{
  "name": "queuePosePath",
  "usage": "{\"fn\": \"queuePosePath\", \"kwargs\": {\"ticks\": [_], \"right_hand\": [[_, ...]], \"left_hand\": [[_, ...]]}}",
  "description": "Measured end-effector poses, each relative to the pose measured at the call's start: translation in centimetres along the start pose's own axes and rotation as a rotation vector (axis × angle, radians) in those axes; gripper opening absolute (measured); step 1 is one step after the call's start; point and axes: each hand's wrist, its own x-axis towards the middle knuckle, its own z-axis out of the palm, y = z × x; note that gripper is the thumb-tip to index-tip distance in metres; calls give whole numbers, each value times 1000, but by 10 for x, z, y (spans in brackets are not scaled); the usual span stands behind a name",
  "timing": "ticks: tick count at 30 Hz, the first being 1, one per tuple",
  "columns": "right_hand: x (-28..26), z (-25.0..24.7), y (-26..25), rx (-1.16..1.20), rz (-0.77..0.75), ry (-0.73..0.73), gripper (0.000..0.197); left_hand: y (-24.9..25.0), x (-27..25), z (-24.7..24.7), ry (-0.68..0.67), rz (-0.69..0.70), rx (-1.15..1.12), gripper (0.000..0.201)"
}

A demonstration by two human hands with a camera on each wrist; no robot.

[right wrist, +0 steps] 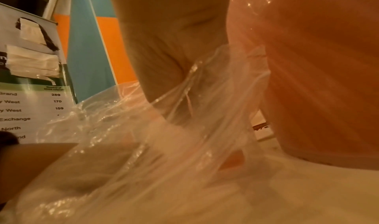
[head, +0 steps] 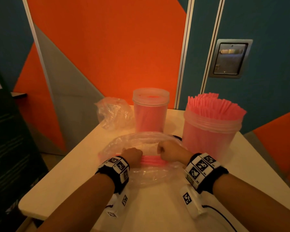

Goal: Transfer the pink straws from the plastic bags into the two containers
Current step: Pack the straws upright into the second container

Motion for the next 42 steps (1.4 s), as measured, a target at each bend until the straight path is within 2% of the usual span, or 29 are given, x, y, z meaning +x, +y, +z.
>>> {"fn": "queuePosePath", "kwargs": {"ticks": [5, 6, 9, 11, 13, 14, 16, 18, 20, 22, 25, 28, 31, 34, 35, 37, 39, 40, 42], "right_hand": [[-1, 0, 3, 142, 63, 62, 28], [-3, -1, 3, 169, 73, 56, 26], [-7, -3, -5, 303, 47, 110, 41], [-10, -5, -10, 397, 8, 129, 39], [-10, -4, -12, 393, -14, 72, 34], [-8, -4, -13, 401, -20, 55, 40], [-3, -1, -14, 518, -23, 13, 50], [-4, -1, -19, 658, -50, -19, 46], [-4, 0, -23, 748, -90, 14, 39], [-6, 1, -29, 788, -106, 57, 37], [-7, -1, -35, 658, -67, 100, 46], [-13, 0, -42, 254, -67, 203, 46], [-26, 1, -55, -18, -125, 451, 33], [-37, -5, -63, -64, -287, 742, 21], [-39, -5, -63, -47, -346, 840, 23], [-42, -6, -65, -21, -400, 944, 38], [-42, -7, -69, -95, -359, 912, 64], [-41, -7, -69, -155, -310, 826, 83], [-36, -10, -64, -225, -206, 560, 122]], "left_hand": [[-9, -14, -2, 11, 50, -171, 22], [-11, -20, -6, 47, 64, -183, 21], [-20, -37, -17, 248, 110, -82, 23], [-27, -45, -20, 336, 119, -35, 24], [-35, -46, -16, 353, 118, -55, 20], [-40, -43, -13, 348, 107, -79, 17], [-48, -38, -6, 298, 67, -120, 15], [-55, -35, -2, 291, 52, -151, 17], [-56, -36, -3, 294, 43, -179, 12], [-54, -37, -3, 364, 40, -211, 14], [-52, -40, -7, 429, 32, -216, 19], [-59, -38, -7, 446, -7, -193, 16], [-62, -37, -9, 411, -28, -262, 15], [-61, -37, -13, 387, 1, -324, 19], [-61, -38, -14, 395, 16, -326, 19], [-63, -38, -16, 413, 52, -344, 16], [-63, -39, -19, 403, 95, -406, 10], [-63, -40, -21, 396, 122, -446, 6], [-60, -42, -26, 373, 158, -538, 11]]}}
